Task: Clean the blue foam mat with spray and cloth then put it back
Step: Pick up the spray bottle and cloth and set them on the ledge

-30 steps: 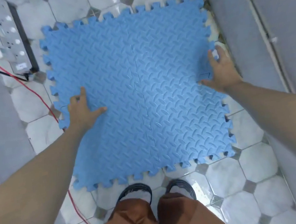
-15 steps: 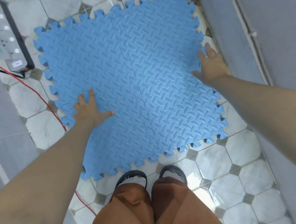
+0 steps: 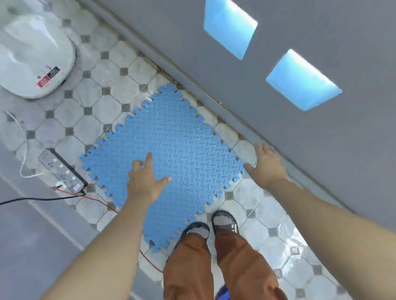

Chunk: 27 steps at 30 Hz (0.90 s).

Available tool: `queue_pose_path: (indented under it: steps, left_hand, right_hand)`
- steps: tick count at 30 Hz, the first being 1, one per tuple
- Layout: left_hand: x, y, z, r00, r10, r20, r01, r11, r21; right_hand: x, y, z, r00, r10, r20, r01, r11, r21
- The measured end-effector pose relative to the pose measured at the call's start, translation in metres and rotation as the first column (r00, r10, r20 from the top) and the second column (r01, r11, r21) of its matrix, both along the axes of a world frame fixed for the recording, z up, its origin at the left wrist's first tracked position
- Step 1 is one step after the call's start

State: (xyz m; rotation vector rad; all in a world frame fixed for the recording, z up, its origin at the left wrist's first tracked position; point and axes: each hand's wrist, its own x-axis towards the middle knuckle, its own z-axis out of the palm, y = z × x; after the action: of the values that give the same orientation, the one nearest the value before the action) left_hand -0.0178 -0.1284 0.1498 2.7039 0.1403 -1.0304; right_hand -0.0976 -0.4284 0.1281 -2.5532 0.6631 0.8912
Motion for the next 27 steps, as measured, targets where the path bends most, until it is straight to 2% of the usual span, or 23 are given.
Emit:
queue_pose_path:
  steps: [3,6,9,11,16,18,20,21,25,27]
  left_hand:
    - [0.006,-0.039,0.033,0.988,-0.151,0.021,0.152,0.987,-0.045]
    - [0.001,-0.072,0.044,0.939,-0.344,0.004,0.344,0.938,-0.029]
    - [-0.015,-0.104,0.049,0.874,-0.485,-0.017,0.485,0.874,-0.029]
    - [-0.026,-0.127,0.054,0.801,-0.598,-0.012,0.598,0.801,-0.029]
    - [-0.055,-0.192,0.051,0.566,-0.824,-0.010,0.824,0.566,-0.006]
    - [-0.083,-0.224,0.043,0.441,-0.898,-0.005,0.898,0.441,-0.008]
    - [-0.095,-0.238,0.040,0.390,-0.921,-0.017,0.921,0.390,-0.004]
    - [-0.113,-0.249,0.037,0.336,-0.941,-0.028,0.941,0.337,-0.013]
    - [-0.206,-0.284,0.026,0.093,-0.994,-0.062,0.992,0.098,-0.082]
    - [-0.252,-0.292,0.025,-0.067,-0.996,-0.053,0.995,-0.062,-0.084]
  right_hand:
    - [-0.038,-0.025,0.031,0.987,-0.162,0.006,0.162,0.987,0.006]
    - [-0.087,-0.042,0.044,0.947,-0.322,0.008,0.322,0.947,-0.010]
    - [-0.144,-0.050,0.057,0.853,-0.522,0.016,0.522,0.853,-0.010]
    - [-0.185,-0.052,0.063,0.754,-0.657,0.013,0.657,0.753,-0.023]
    - [-0.300,-0.032,0.063,0.422,-0.907,-0.001,0.906,0.421,-0.046]
    - [-0.353,-0.016,0.062,0.236,-0.972,-0.018,0.970,0.236,-0.051]
    - [-0.380,0.007,0.058,0.133,-0.991,0.000,0.990,0.133,-0.037]
    - [-0.402,0.022,0.058,0.049,-0.999,0.001,0.998,0.049,-0.038]
    - [-0.488,0.095,0.054,-0.272,-0.962,0.012,0.960,-0.272,-0.072]
    - [-0.518,0.131,0.053,-0.412,-0.911,0.009,0.909,-0.412,-0.067]
